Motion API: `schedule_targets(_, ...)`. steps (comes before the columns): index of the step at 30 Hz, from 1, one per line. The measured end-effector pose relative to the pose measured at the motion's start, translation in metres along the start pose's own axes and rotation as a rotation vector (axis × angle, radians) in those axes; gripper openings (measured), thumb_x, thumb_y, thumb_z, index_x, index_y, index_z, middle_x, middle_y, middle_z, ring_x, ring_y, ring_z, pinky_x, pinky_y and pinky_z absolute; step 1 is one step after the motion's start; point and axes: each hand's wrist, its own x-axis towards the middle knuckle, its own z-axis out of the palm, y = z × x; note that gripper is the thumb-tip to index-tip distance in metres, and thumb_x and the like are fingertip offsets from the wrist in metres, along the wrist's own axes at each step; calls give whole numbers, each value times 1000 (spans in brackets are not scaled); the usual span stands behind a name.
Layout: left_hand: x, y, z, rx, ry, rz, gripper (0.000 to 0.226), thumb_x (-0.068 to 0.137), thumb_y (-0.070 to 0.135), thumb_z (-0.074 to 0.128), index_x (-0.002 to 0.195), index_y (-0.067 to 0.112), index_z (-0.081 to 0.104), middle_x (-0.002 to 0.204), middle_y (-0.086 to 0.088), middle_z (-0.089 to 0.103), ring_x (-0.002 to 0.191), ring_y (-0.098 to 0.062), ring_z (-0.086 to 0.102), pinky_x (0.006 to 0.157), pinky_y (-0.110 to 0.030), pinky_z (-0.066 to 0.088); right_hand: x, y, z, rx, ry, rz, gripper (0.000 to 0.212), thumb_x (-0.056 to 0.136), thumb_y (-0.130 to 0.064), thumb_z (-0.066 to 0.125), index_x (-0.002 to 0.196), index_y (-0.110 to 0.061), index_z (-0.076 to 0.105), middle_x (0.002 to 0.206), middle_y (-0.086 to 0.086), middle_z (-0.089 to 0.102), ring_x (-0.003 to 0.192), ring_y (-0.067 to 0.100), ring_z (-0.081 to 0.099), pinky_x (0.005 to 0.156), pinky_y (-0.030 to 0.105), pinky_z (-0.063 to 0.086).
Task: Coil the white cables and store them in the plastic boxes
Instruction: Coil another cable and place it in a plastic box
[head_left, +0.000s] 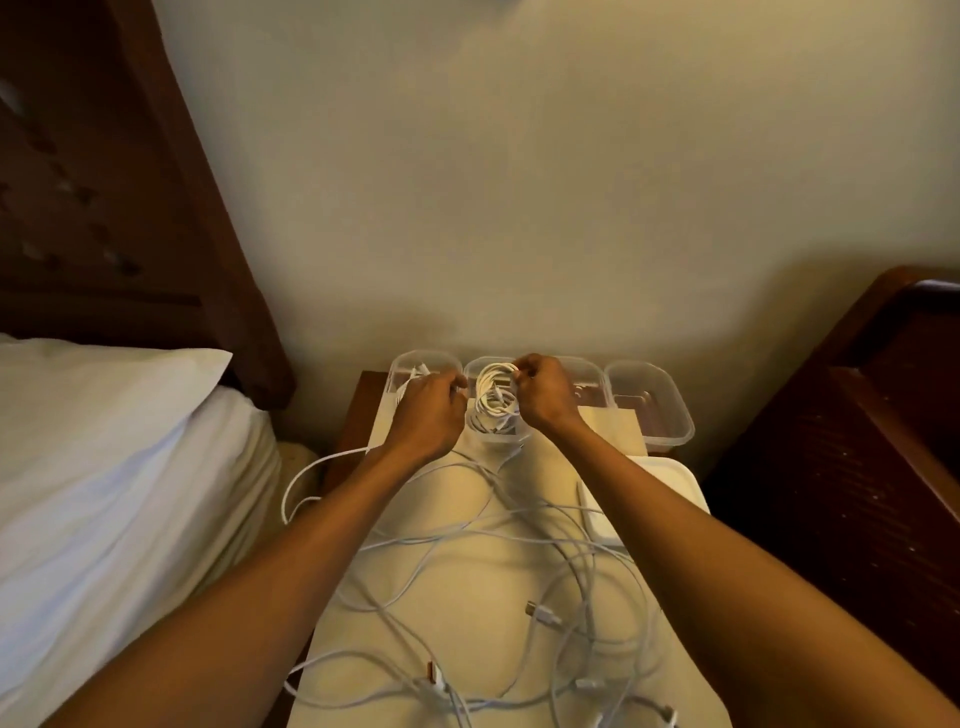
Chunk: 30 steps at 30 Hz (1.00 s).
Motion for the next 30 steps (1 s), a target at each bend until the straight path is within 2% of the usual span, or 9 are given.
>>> schedule_targets(4,11,-10,14,59,0,26,25,98,22,51,116,13,67,110,-9,70,104,-29,60,86,-44,52,17,7,16,-37,-7,18,20,96,-7,55,109,-3,70,107,14,70,91,23,63,78,27,48)
schedule_targets(8,15,-14,20,92,-10,59,28,96,24,54,117,11,68,113,-9,71,106,-29,60,91,-46,51,22,11,25,-147,-49,-65,22,94,-2,54,106,-3,72,100,14,71,91,28,66,83,35,54)
schedule_targets(11,16,-15,24,152,-14,70,30,97,26,57,121,12,65,119,-8,67,114,-29,52,96,-43,45,21,13,31,-225,-32,-119,23,91,-2,52,87,-7,75,82,13,71,75,28,68,71,38,56)
schedule_targets(13,15,-15,25,188,-13,85,29,96,26,59,122,14,63,121,-7,65,117,-29,49,96,-41,43,21,15,32,-308,-32,-154,22,91,-5,54,84,-10,73,79,13,69,71,29,67,66,36,54)
schedule_targets(17,17,-17,25,255,-22,115,35,97,26,58,130,15,59,128,-6,61,122,-28,45,100,-40,39,24,17,31,-418,-91,-218,12,94,-7,56,99,-4,66,97,18,67,81,29,63,69,33,49)
schedule_targets(20,17,-18,25,323,-23,130,38,98,28,56,134,16,56,134,-5,55,126,-28,41,102,-40,36,24,18,28,-444,-61,-360,23,92,-6,61,115,-1,62,116,19,62,98,33,60,84,38,52)
schedule_targets(22,15,-18,25,348,-25,136,39,98,27,54,136,17,55,137,-4,52,128,-27,38,104,-39,34,22,19,24,-423,-103,-440,32,89,-12,68,119,-2,63,123,16,60,105,33,59,88,40,52)
schedule_targets(26,12,-20,23,344,-29,124,41,97,28,56,137,18,55,139,-3,53,132,-28,36,106,-42,34,21,25,23,-527,-306,-464,49,74,-27,82,115,-9,63,117,8,62,102,29,61,81,39,54)
schedule_targets(30,11,-23,22,309,-27,120,42,96,29,60,136,17,57,139,-3,55,133,-29,37,108,-45,35,24,31,32,-569,-331,-434,57,72,-23,84,122,-9,62,119,9,63,102,29,62,86,40,54)
